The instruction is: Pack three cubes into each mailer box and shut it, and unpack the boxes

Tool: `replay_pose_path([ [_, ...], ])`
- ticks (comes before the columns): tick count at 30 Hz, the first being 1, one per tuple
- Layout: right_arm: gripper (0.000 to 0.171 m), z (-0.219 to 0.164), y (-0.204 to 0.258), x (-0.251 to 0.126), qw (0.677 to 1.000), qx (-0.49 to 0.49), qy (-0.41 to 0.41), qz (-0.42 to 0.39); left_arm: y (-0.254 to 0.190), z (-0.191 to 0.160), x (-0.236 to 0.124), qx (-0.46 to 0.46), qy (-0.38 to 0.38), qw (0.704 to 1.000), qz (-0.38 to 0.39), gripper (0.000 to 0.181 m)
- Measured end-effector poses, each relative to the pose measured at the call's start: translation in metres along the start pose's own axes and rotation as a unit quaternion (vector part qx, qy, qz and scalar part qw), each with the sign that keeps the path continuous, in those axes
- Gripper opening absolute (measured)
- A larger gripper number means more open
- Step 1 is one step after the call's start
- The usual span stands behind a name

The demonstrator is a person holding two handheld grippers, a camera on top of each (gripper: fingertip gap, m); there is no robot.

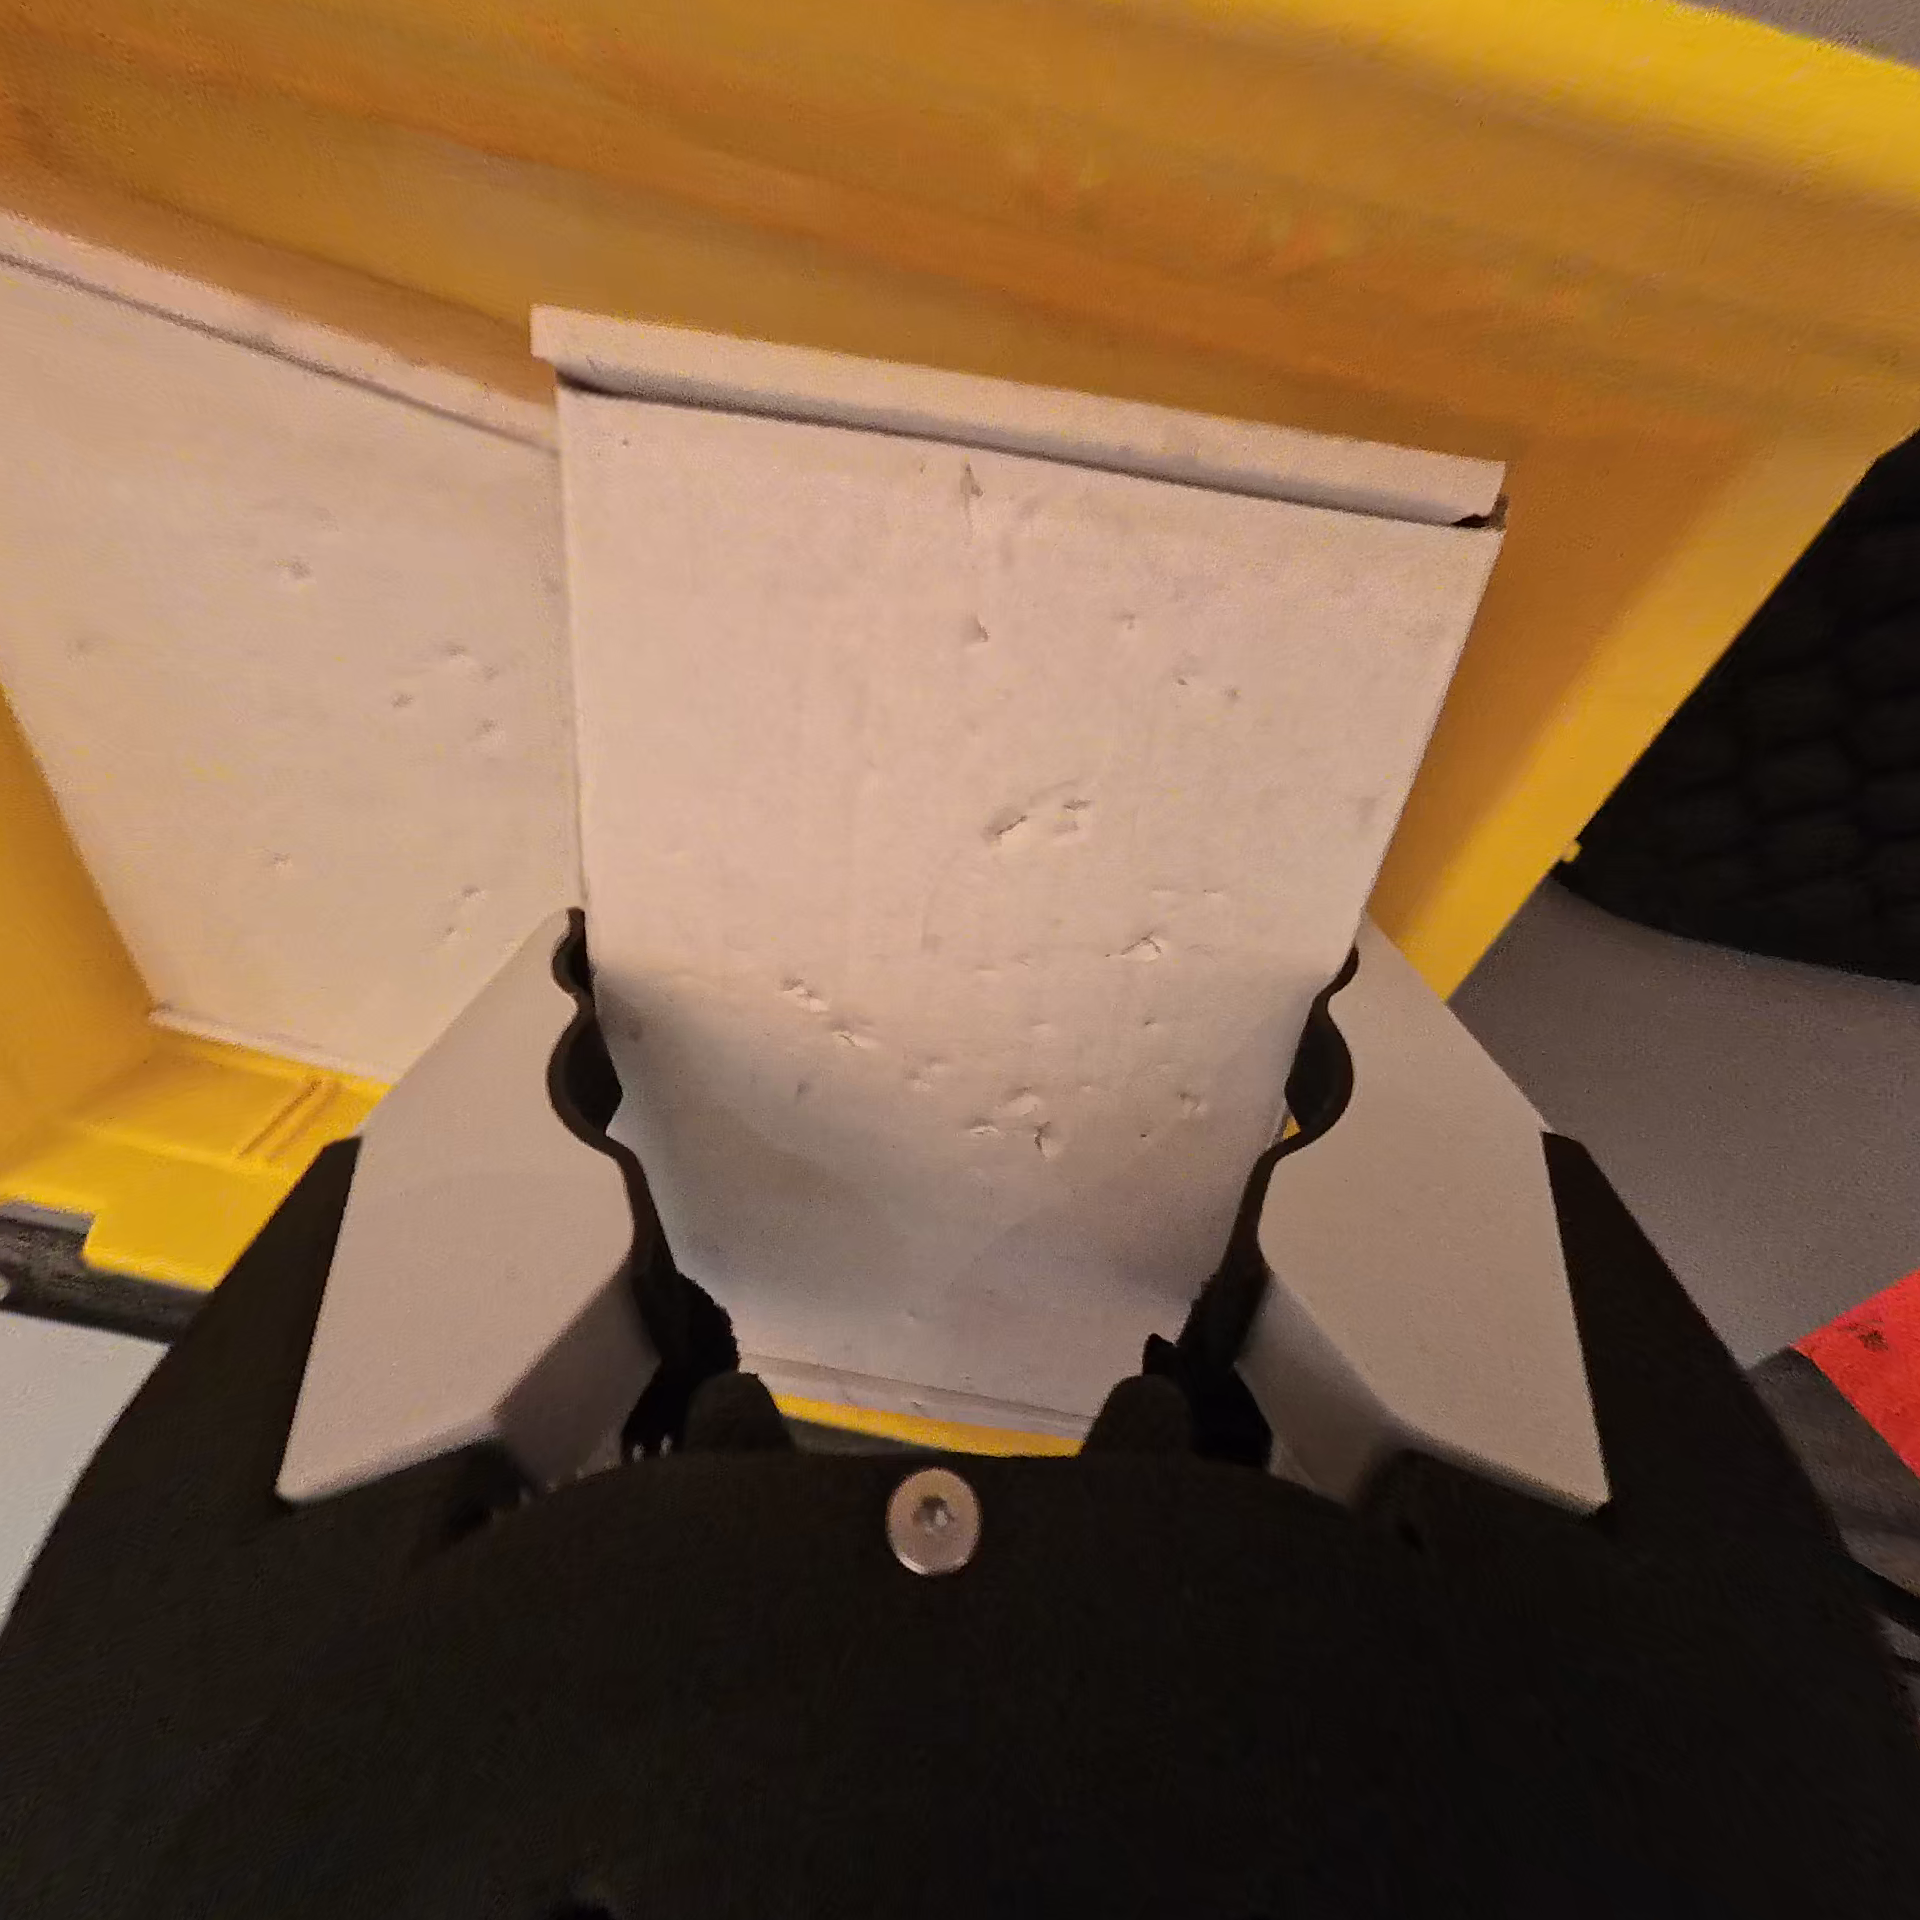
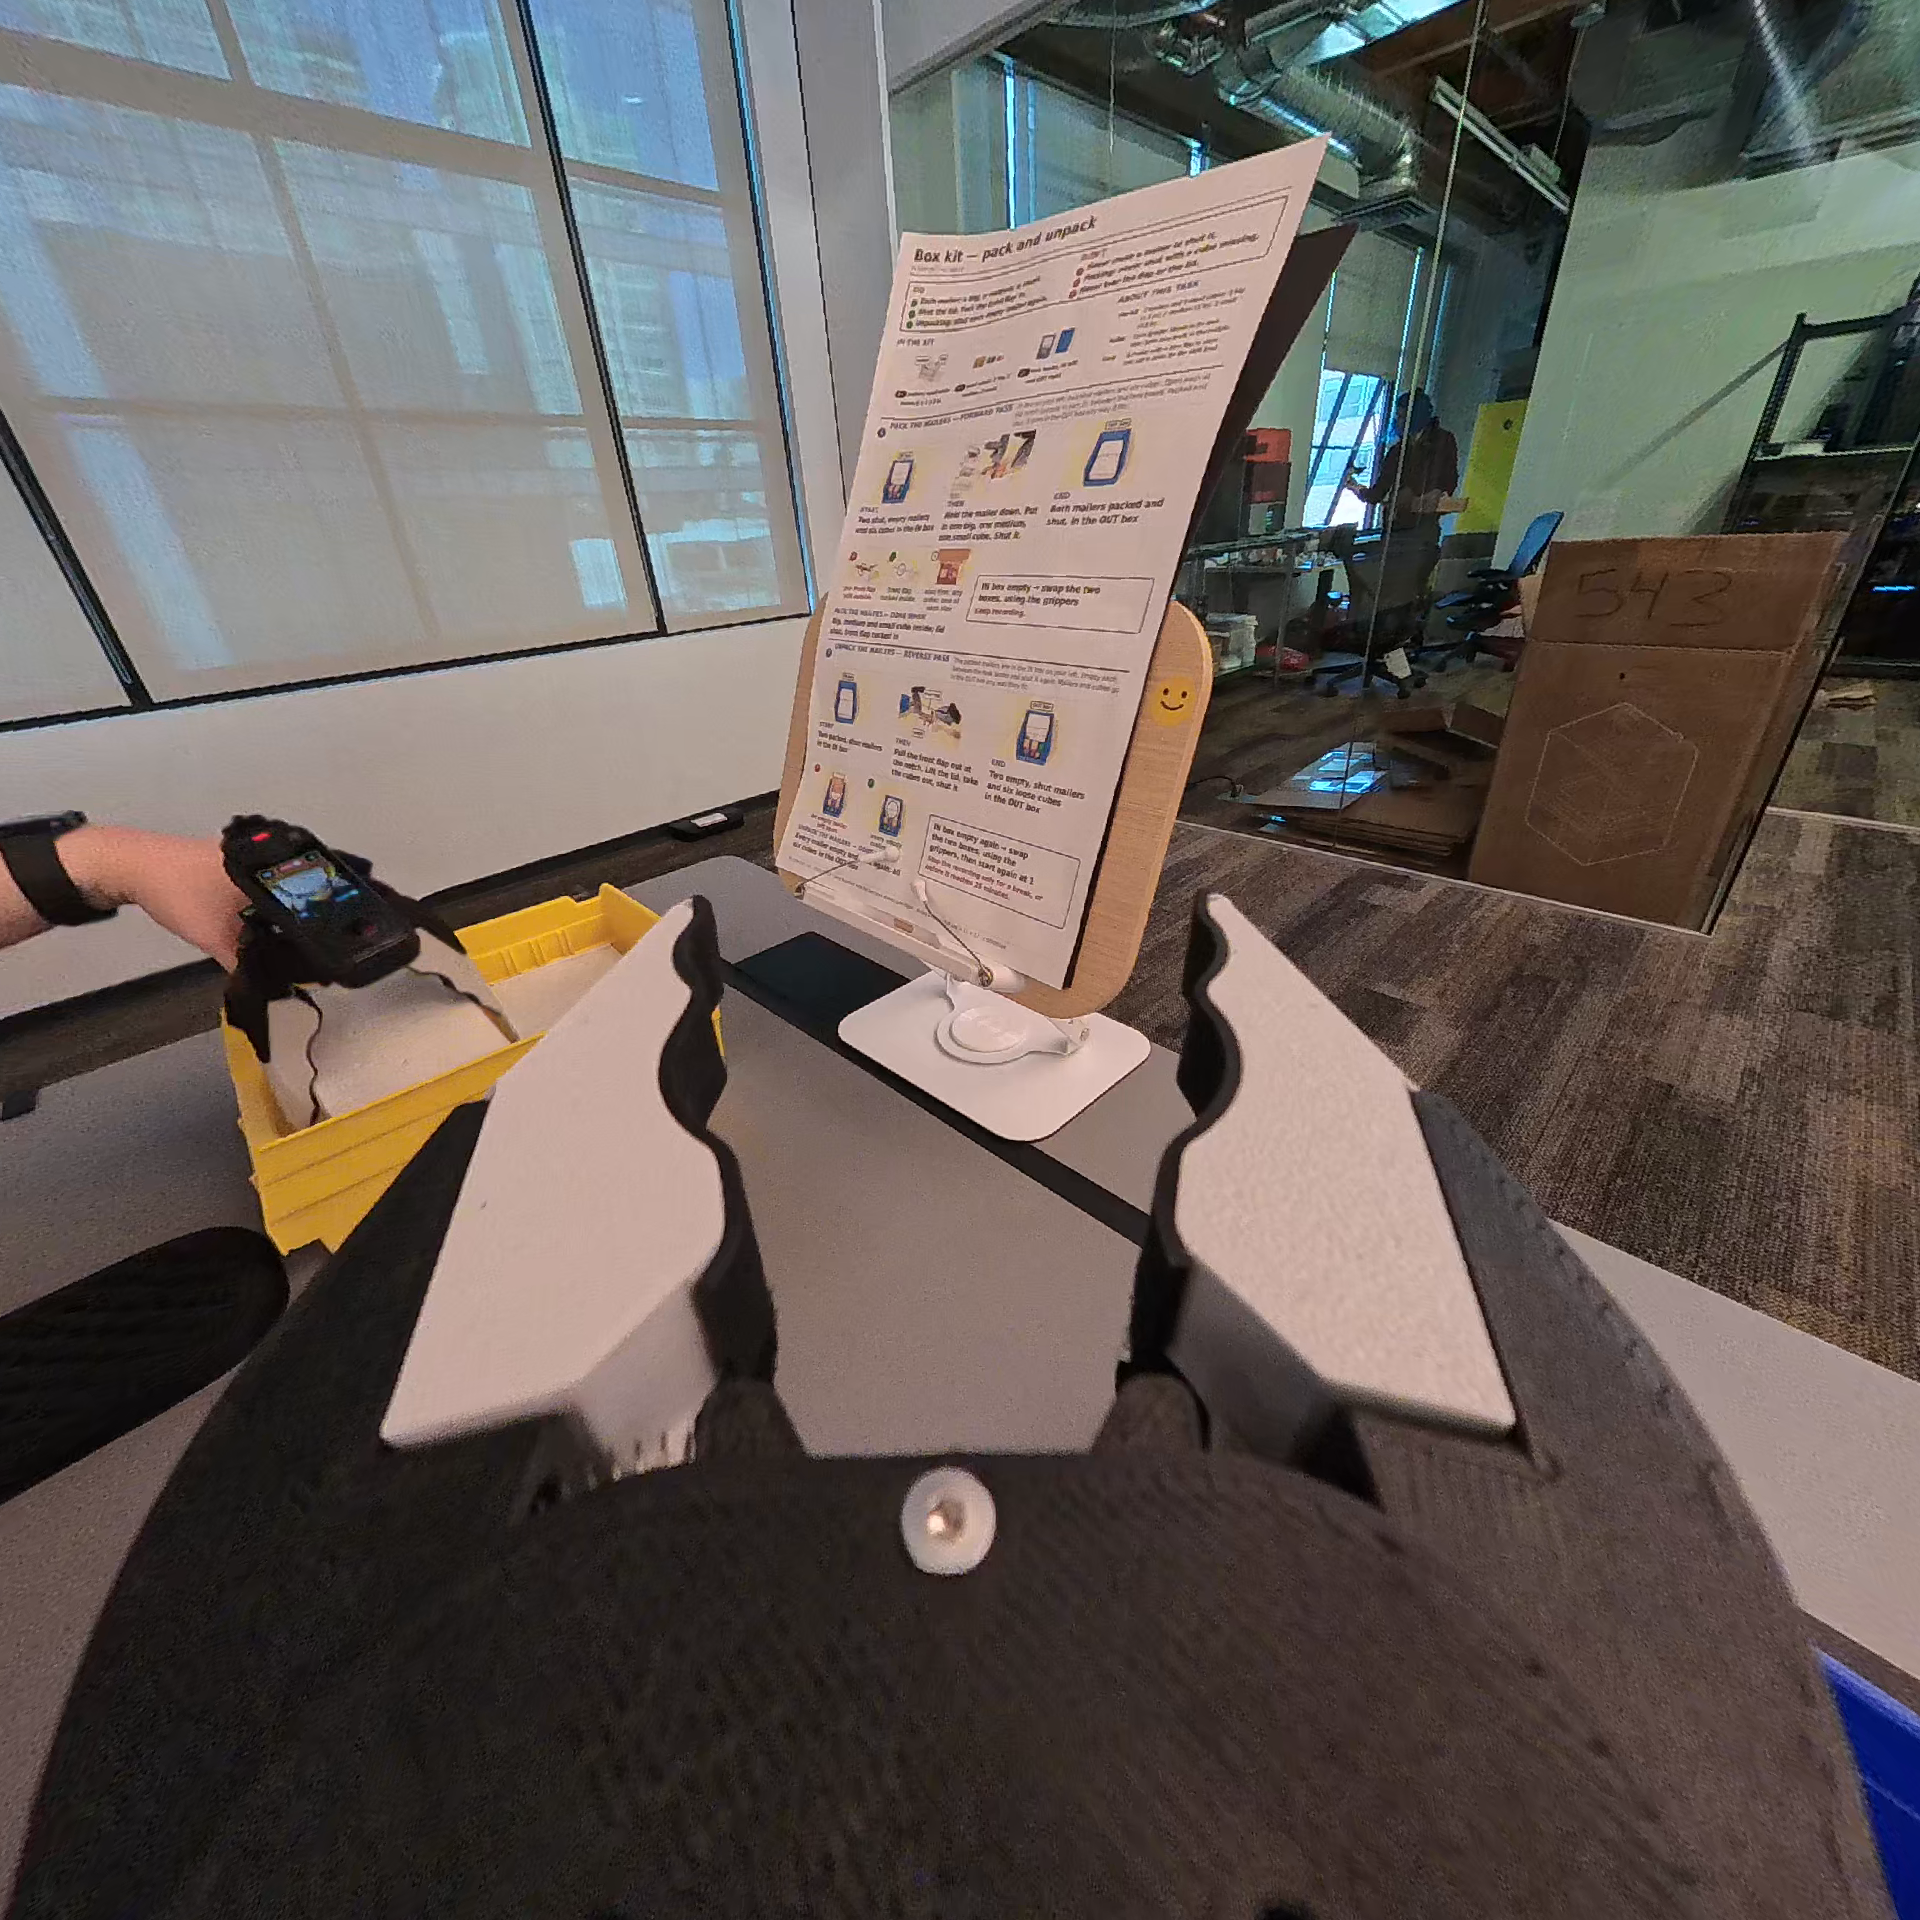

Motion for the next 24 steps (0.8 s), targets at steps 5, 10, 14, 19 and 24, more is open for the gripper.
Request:
replay_pose_path([
  [5, 0.089, 0.002, 0.005, 0.001, 1.0, 0.002, -0.002, 0.007, 0.004, -0.007, -0.026, -0.01, 0.018, 0.999, 0.028, 0.132],
  [10, 0.092, 0.002, 0.04, 0.013, 0.997, -0.05, -0.011, 0.06, 0.012, 0.003, -0.071, -0.013, 0.026, 0.997, 0.074, 0.132],
  [14, 0.103, -0.006, 0.137, 0.016, 0.949, -0.175, -0.121, 0.234, 0.012, 0.056, -0.115, -0.008, -0.034, 0.996, 0.085, 0.132],
  [19, 0.118, -0.089, 0.219, 0.037, 0.906, -0.327, -0.054, 0.265, -0.004, 0.145, -0.143, 0.02, -0.119, 0.992, 0.04, 0.132],
  [24, 0.12, -0.147, 0.239, 0.043, 0.846, -0.513, -0.007, 0.146, -0.025, 0.231, -0.127, 0.01, -0.154, 0.988, -0.014, 0.132],
])
Point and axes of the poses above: each gripper's, where its closed fingertips meet, x out along the fingers, z out of its top, y = z × x across the jaws, the point moved 2 cm from there along -x, back along the fingers, and after that the axes turned 3 degrees about -y, right-handed, at the moved point
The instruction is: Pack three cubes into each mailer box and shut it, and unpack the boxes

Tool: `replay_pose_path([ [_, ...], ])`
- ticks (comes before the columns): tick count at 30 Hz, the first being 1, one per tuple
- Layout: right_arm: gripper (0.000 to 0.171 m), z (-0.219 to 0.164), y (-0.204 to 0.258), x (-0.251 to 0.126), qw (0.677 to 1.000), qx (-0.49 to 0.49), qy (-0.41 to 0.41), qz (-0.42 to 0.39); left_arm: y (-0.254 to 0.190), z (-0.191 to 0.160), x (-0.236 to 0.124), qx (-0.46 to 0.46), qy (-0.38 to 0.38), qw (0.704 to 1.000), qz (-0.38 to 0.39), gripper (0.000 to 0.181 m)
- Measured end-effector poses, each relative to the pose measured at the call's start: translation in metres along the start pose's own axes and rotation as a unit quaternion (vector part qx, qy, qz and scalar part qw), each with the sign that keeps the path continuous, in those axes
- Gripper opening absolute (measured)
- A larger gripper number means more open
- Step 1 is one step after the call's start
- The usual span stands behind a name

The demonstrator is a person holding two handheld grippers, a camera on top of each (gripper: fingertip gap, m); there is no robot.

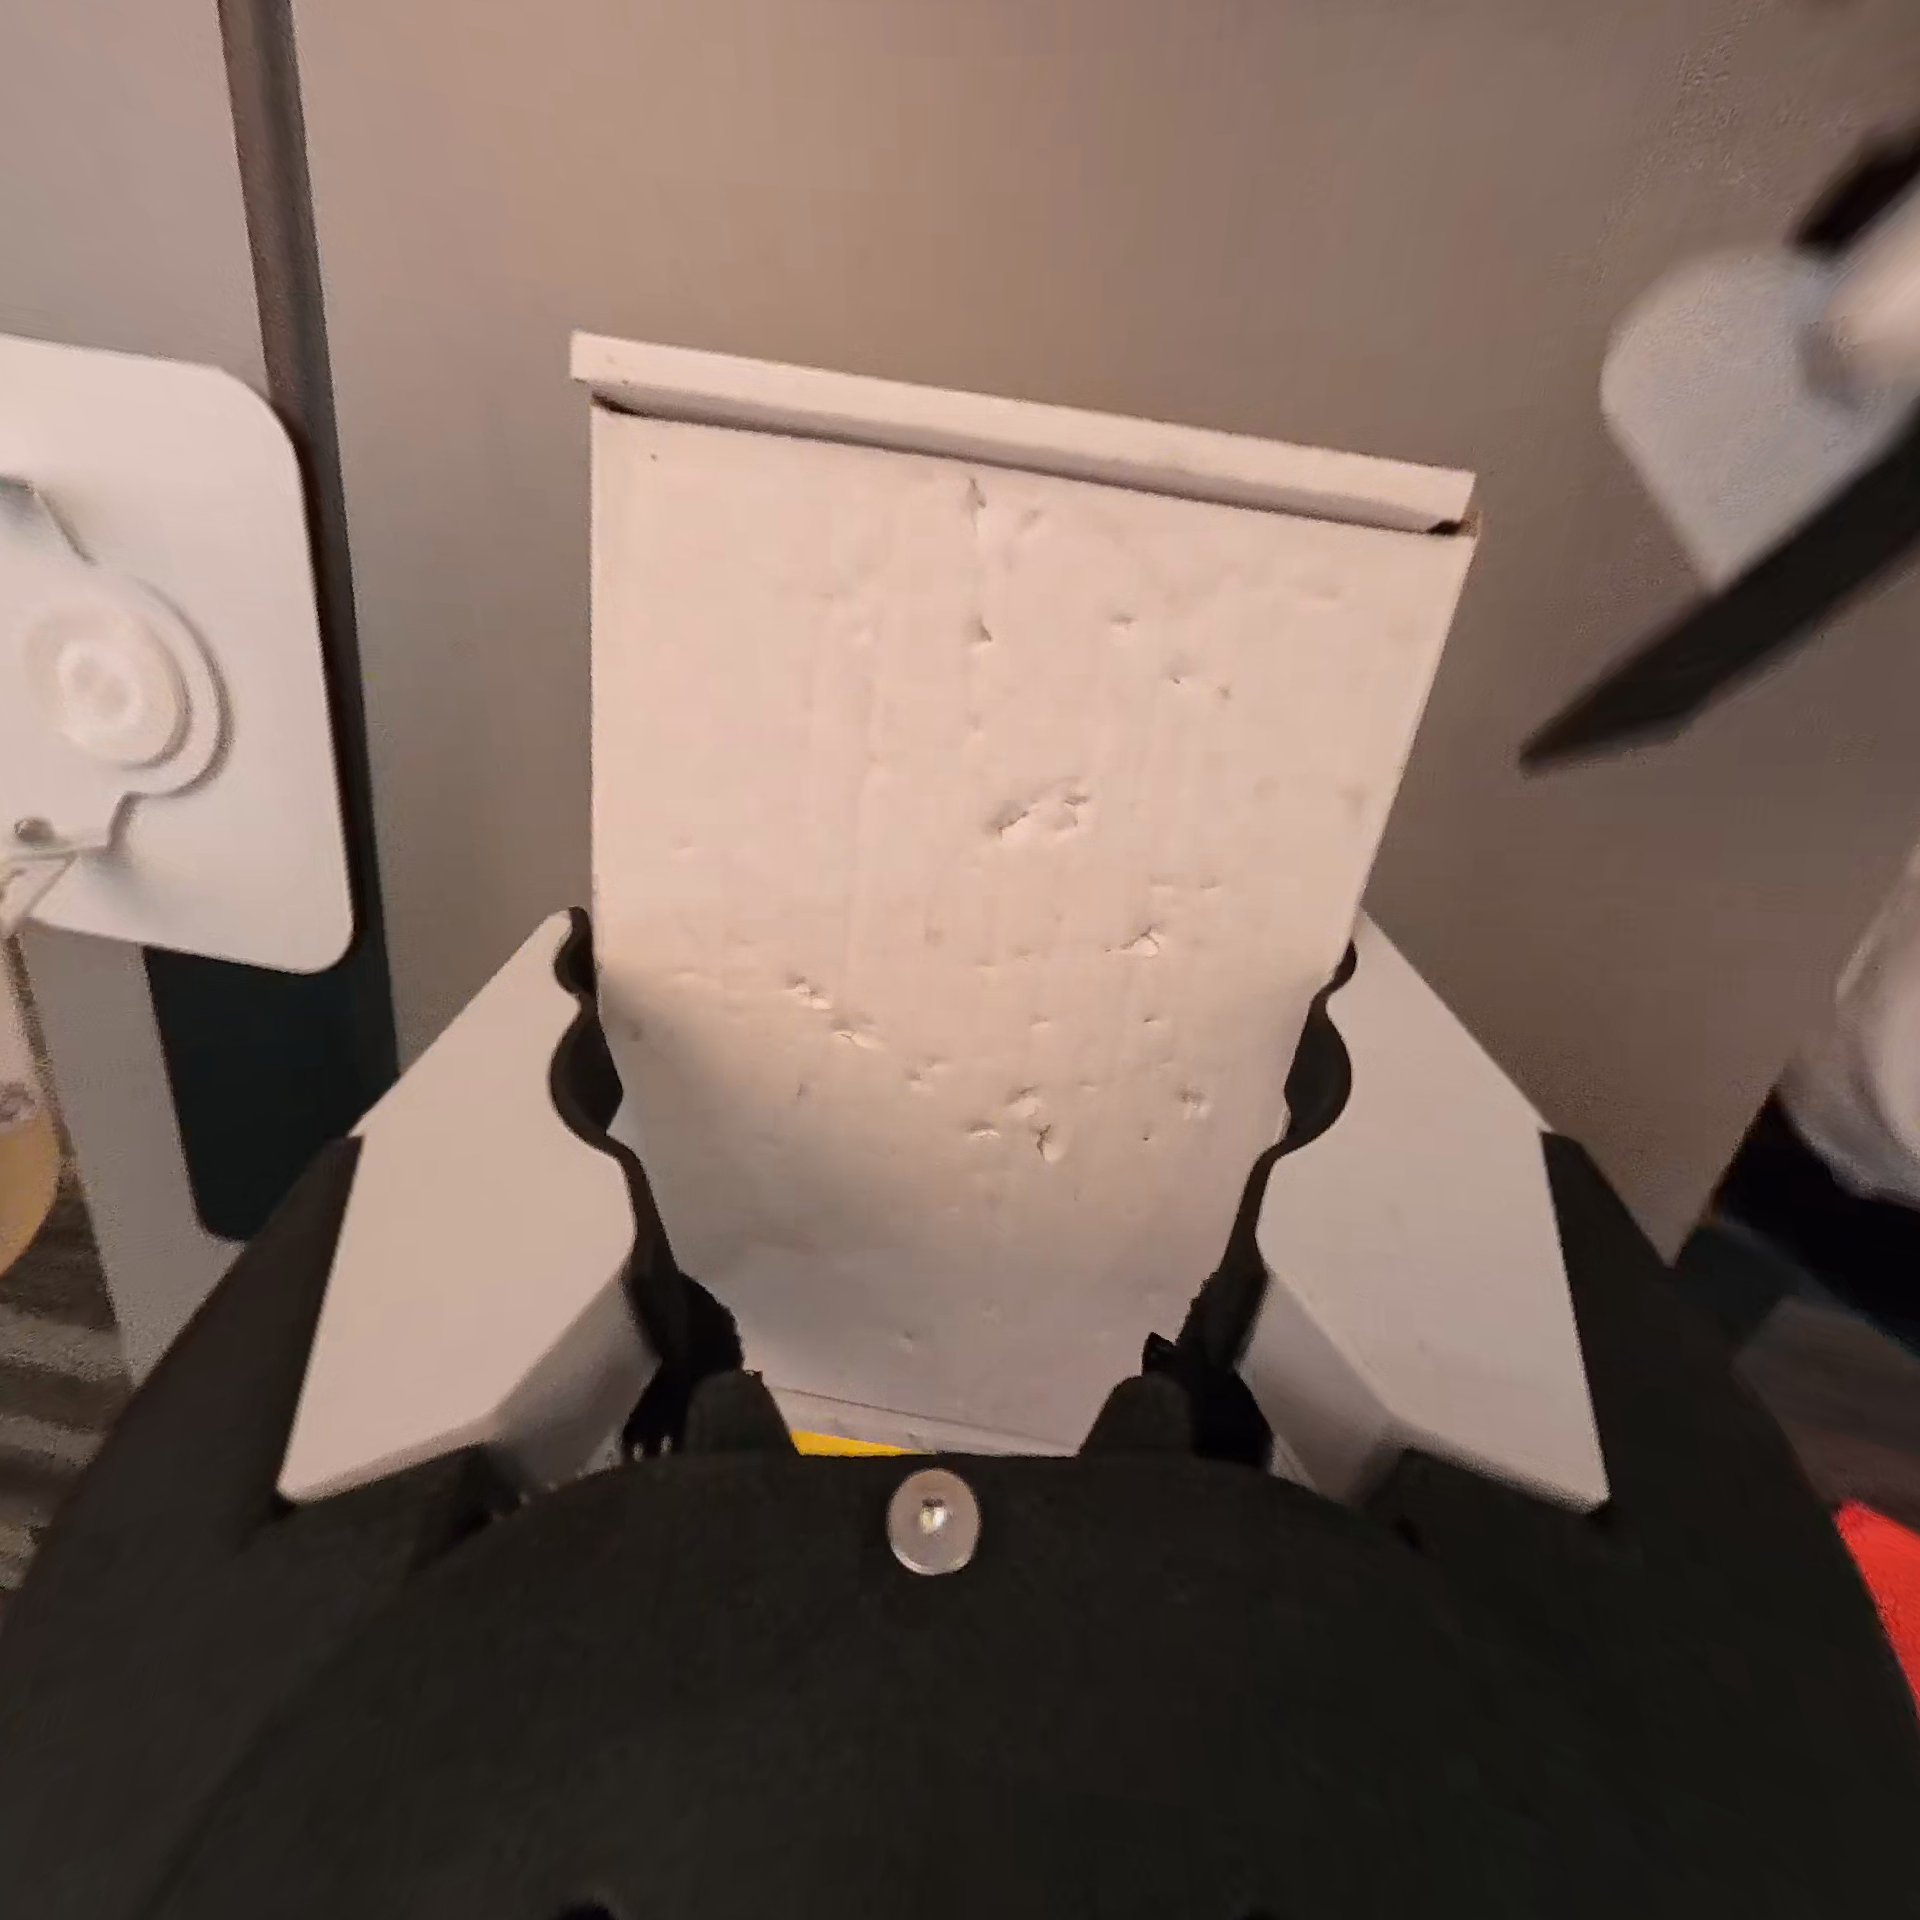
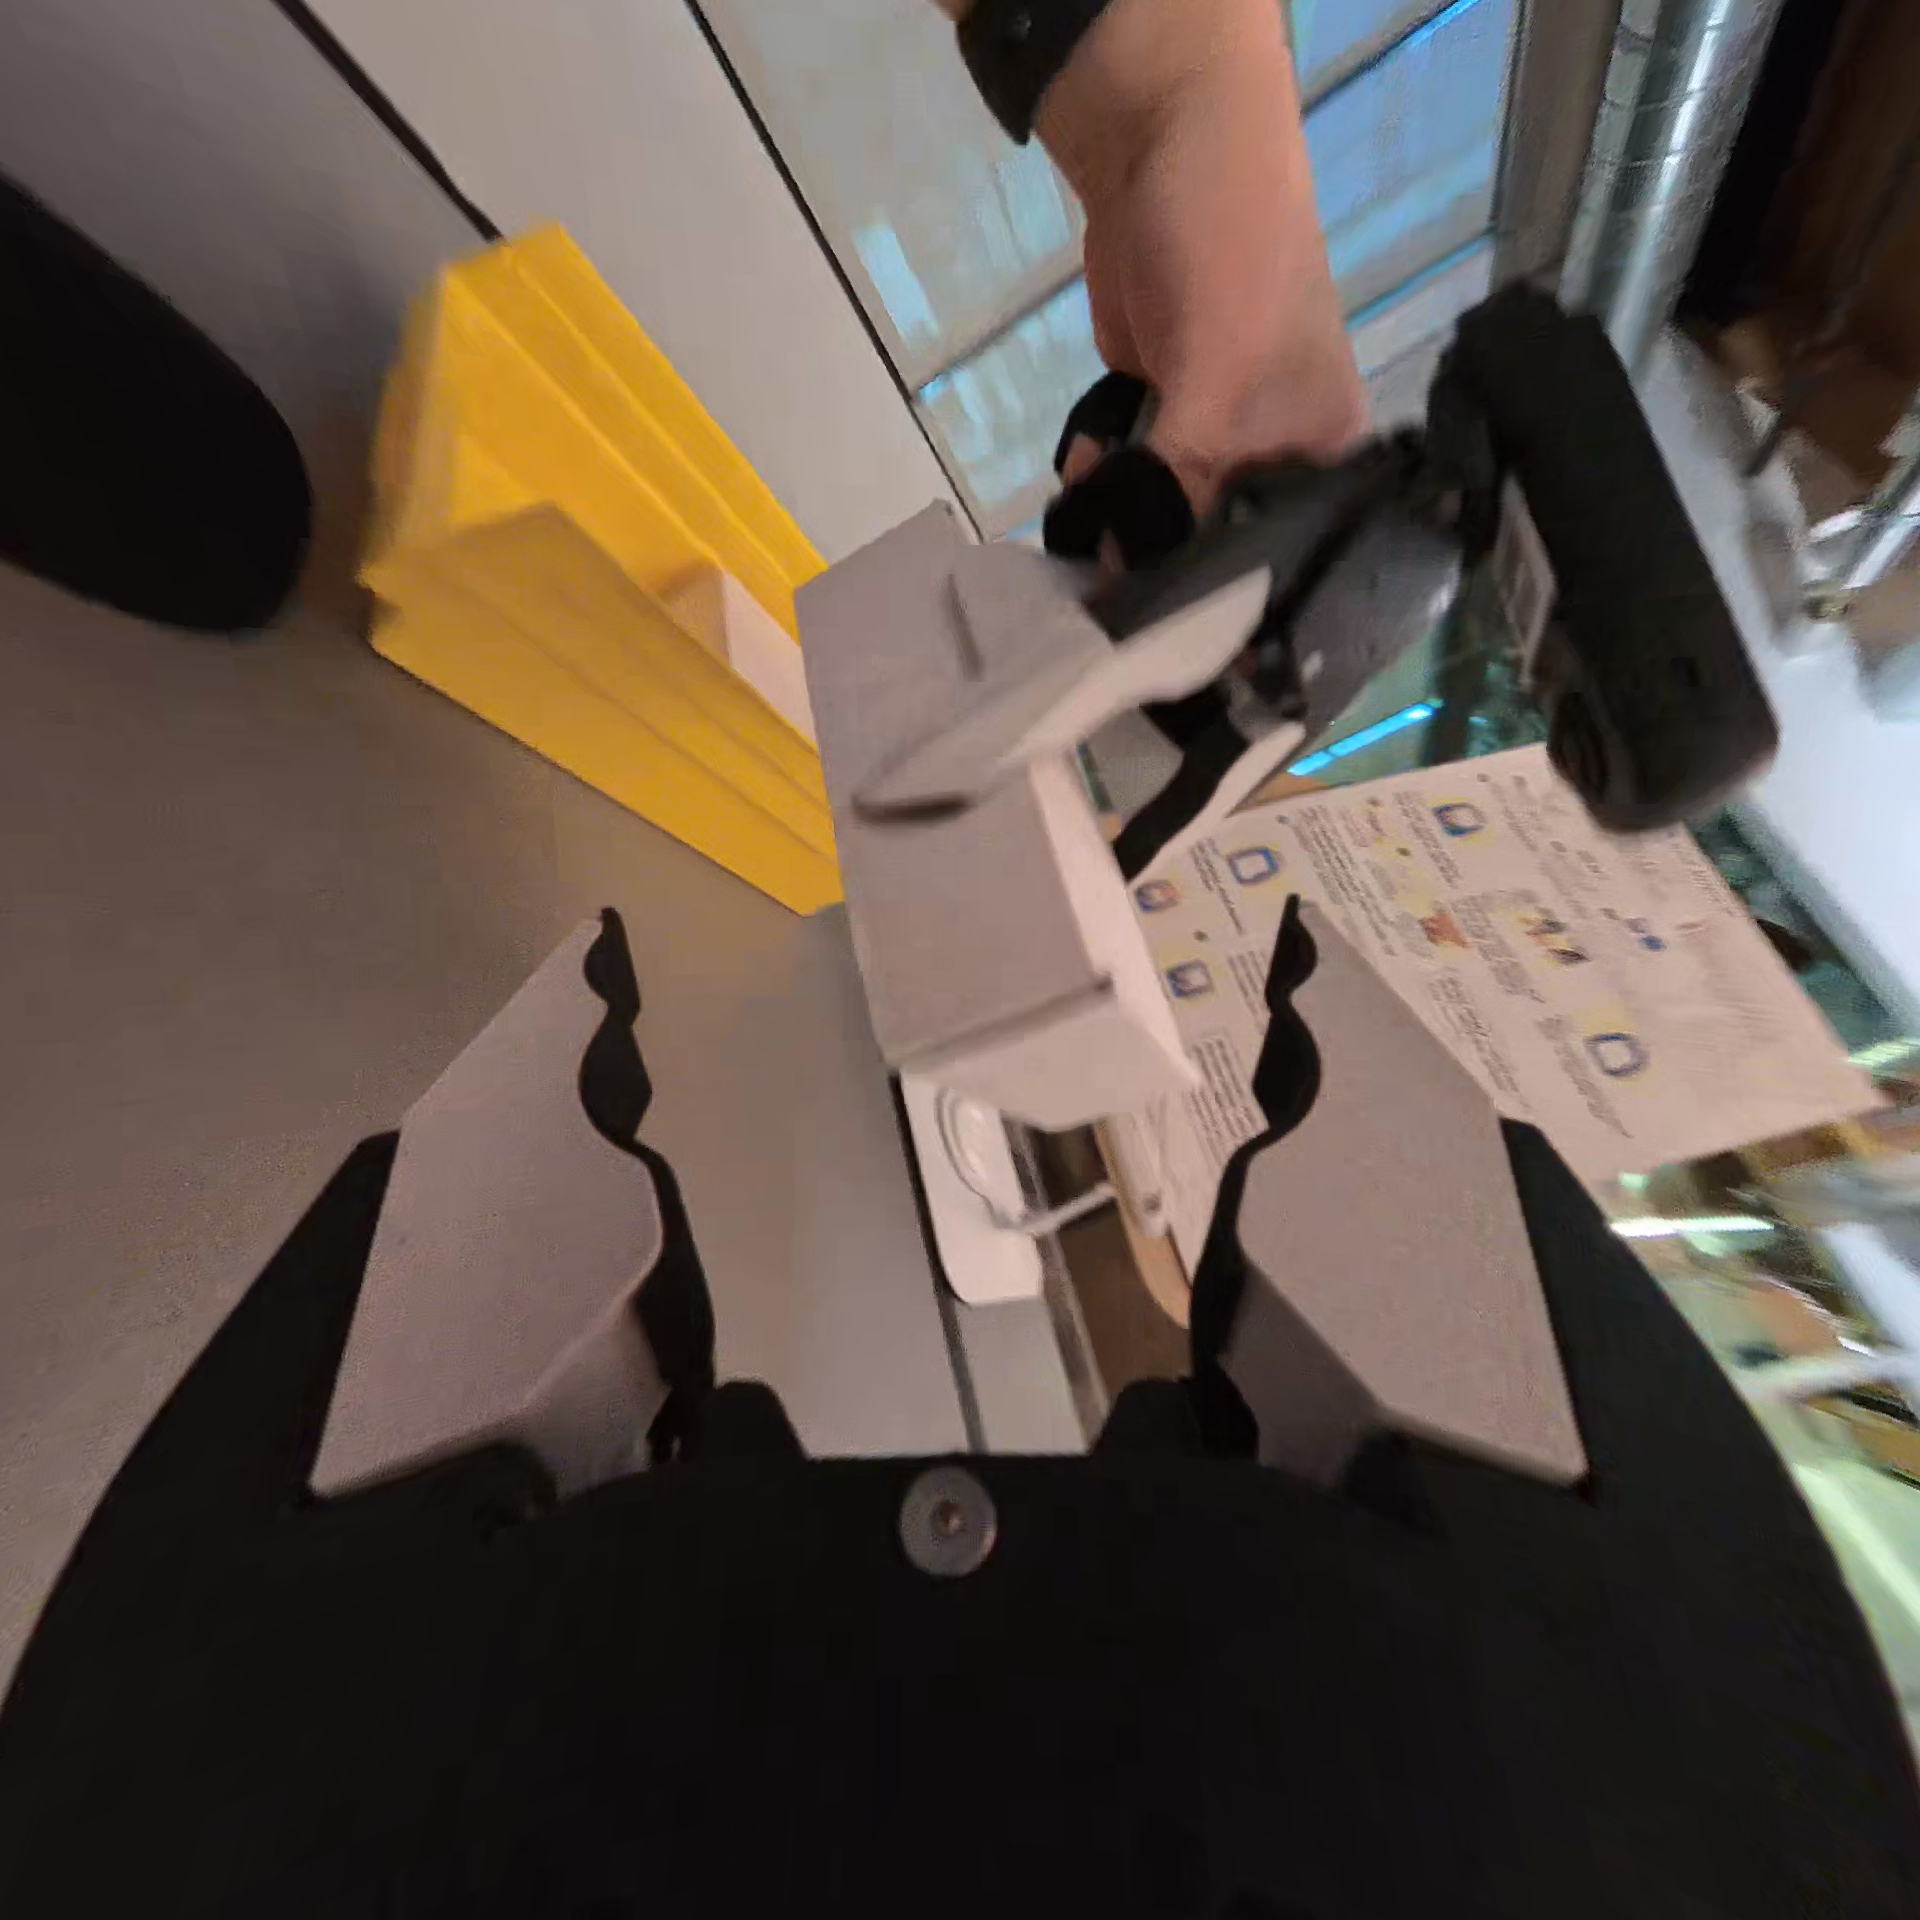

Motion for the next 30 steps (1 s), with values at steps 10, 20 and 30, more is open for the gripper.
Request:
replay_pose_path([
  [10, 0.098, -0.076, 0.059, -0.037, 0.97, -0.089, 0.223, -0.026, -0.073, 0.066, 0.103, -0.046, -0.014, 0.99, -0.134, 0.132],
  [20, 0.073, -0.088, 0.101, -0.069, 0.961, -0.041, 0.268, 0.049, -0.108, 0.059, 0.115, -0.02, -0.196, 0.969, -0.151, 0.116],
  [30, 0.074, -0.094, 0.089, -0.071, 0.954, 0.041, 0.274, 0.113, -0.12, 0.018, 0.11, 0.13, -0.364, 0.919, 0.08, 0.121],
])
Point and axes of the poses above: each gripper's, where its closed fingertips meet, x out along the fingers, z out of its top, y = z × x across the jaws, the point moved 2 cm from there along -x, back along the fingers, and after that the axes turned 3 degrees about -y, right-handed, at the moved point
